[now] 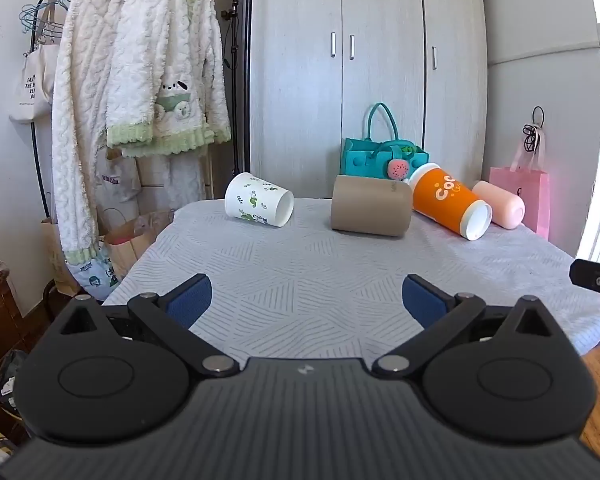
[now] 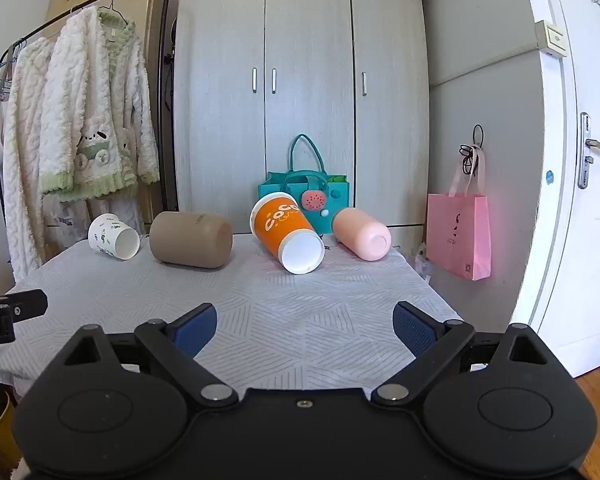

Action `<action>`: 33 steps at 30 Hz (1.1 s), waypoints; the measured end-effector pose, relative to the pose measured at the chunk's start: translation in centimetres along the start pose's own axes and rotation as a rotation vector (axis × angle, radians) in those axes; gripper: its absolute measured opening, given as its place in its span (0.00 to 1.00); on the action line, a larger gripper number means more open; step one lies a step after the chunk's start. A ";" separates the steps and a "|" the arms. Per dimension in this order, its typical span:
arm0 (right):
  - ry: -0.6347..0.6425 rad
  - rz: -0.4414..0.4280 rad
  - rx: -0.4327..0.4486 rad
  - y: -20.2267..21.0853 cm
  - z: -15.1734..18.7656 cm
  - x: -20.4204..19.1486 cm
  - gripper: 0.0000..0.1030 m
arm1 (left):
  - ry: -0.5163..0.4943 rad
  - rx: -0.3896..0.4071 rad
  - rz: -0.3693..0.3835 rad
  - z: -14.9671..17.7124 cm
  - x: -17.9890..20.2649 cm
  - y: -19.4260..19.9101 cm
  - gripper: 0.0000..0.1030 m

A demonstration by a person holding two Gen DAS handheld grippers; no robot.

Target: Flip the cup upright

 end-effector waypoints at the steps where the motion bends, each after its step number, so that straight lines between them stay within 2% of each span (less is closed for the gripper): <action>1: 0.000 0.000 -0.001 0.0 0.0 0.0 0.94 | 0.001 -0.003 -0.004 0.0 0.0 -0.1 1.00; 3: -0.005 0.001 0.002 0.0 0.1 0.0 0.94 | -0.021 -0.026 -0.004 0.2 1.0 -0.6 1.00; 6: -0.009 0.010 0.005 0.0 0.3 -0.2 0.94 | -0.007 -0.033 -0.009 0.2 0.5 -0.6 1.00; 10: -0.008 0.010 0.002 0.2 -0.1 0.3 0.95 | 0.030 -0.010 -0.028 0.2 -0.4 -0.2 1.00; 15: 0.009 0.027 -0.005 0.0 0.1 0.0 1.00 | -0.002 0.009 -0.027 0.3 -0.5 0.0 1.00; 22: 0.009 0.032 -0.005 -0.1 0.0 0.0 1.00 | 0.015 0.033 0.004 0.3 -0.5 0.4 1.00; 33: 0.023 0.024 0.004 0.3 0.0 -0.6 1.00 | 0.047 0.033 0.010 0.5 -1.0 0.6 1.00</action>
Point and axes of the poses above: each gripper's, at about its wrist camera, not at the fingertips, and y roughly against the way its jaws point, x to its right, z to its underside, the point moved 3 cm from there along -y, roughly the way its jaws point, and after that the axes turned 7 degrees about -z, right-handed, at the moved point
